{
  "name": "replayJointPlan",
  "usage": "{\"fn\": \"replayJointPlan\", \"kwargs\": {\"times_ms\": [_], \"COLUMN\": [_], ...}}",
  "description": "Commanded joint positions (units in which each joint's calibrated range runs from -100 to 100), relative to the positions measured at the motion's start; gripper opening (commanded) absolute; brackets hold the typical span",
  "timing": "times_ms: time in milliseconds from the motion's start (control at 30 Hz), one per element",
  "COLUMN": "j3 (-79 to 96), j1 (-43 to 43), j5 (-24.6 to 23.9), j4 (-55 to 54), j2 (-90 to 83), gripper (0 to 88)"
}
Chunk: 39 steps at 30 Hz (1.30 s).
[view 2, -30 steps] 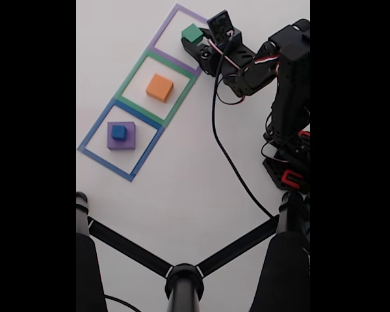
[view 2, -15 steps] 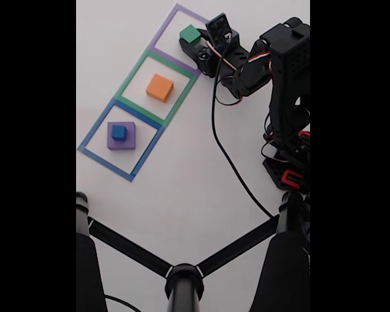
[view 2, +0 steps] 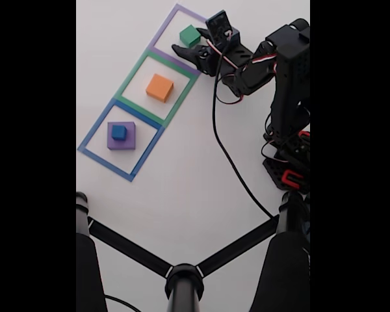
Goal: Tower of hanoi
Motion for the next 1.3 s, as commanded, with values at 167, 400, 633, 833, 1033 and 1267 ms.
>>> {"fn": "replayJointPlan", "kwargs": {"times_ms": [167, 400, 633, 833, 1033, 1267], "j3": [-8.5, -28.94, -57.57, -65.11, -64.83, -61.75], "j1": [-2.2, -5.63, -12.72, -20.96, -28.35, -35.75], "j5": [0.0, 0.0, 0.0, 0.0, 0.0, 0.0], "j4": [57.1, 95.06, 129.86, 140.55, 143.62, 143.14], "j2": [-40.88, -50.98, -51.22, -53.78, -57.71, -61.48], "gripper": [17.2, 0.9, 0.6, 0.6, 0.6, 0.6]}}
